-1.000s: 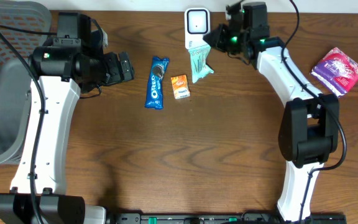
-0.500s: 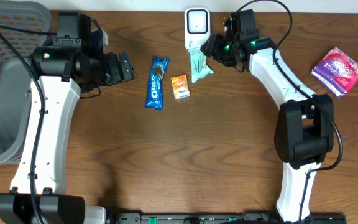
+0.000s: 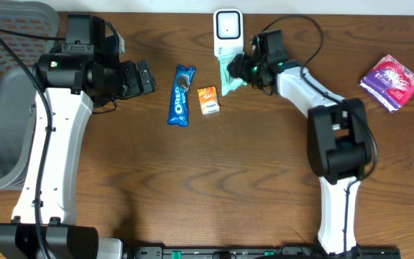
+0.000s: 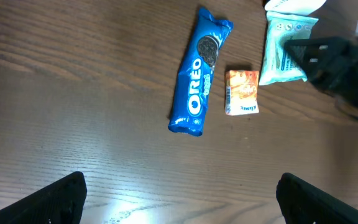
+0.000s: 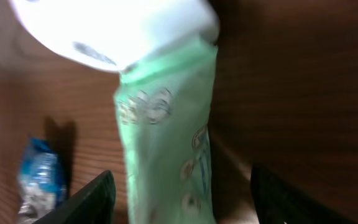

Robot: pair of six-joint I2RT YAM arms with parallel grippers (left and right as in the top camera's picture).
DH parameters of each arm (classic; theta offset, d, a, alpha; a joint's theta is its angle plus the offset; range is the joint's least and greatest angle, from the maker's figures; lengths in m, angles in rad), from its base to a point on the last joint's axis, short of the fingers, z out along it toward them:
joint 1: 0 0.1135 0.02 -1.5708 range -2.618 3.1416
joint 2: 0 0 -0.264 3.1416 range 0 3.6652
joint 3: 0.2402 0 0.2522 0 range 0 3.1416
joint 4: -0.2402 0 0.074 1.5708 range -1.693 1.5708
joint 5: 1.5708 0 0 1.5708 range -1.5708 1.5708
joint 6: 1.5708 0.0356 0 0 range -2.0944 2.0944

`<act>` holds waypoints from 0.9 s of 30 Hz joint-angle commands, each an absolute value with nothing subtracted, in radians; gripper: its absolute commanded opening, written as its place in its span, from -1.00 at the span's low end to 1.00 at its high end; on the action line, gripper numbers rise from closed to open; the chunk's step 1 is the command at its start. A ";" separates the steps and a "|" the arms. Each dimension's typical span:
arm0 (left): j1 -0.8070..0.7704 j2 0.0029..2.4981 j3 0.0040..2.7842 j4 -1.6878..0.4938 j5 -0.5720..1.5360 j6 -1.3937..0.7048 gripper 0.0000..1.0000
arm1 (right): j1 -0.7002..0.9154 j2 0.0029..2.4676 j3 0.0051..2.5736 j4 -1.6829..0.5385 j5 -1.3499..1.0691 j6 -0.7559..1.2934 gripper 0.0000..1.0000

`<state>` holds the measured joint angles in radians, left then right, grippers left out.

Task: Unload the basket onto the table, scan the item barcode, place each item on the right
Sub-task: 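Raise the mint-green wrapper up in front of the scanner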

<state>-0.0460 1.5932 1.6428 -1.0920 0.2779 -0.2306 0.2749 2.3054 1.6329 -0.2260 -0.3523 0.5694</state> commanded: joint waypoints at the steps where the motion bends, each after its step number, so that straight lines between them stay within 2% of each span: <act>1: -0.044 1.596 1.640 -1.092 0.268 -0.218 0.95 | 0.287 2.362 1.620 -0.228 -0.402 0.553 0.29; 2: -0.044 1.596 1.640 -1.092 0.268 -0.218 0.96 | 0.287 2.371 1.620 -0.228 -0.400 0.552 0.23; 3: -0.044 1.596 1.640 -1.092 0.268 -0.218 0.96 | 0.287 2.375 1.620 -0.229 -0.395 0.552 0.02; 6: -0.044 1.596 1.641 -1.092 0.268 -0.218 0.96 | 0.287 2.374 1.621 -0.235 -0.392 0.552 -0.89; 7: -0.044 1.596 1.640 -1.092 0.268 -0.218 0.96 | 0.286 2.369 1.623 -0.235 -0.397 0.552 -0.98; 19: -0.044 1.596 1.640 -1.092 0.268 -0.218 0.95 | 0.271 2.195 1.644 -0.249 -0.551 0.561 -0.98; 27: -0.044 1.596 1.640 -1.092 0.268 -0.218 0.95 | 0.268 2.119 1.644 -0.146 -0.464 0.564 -0.98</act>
<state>-0.0460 1.5932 1.6428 -1.0920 0.2779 -0.2306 0.2764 2.1429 1.6371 -0.1768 -0.5060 0.5629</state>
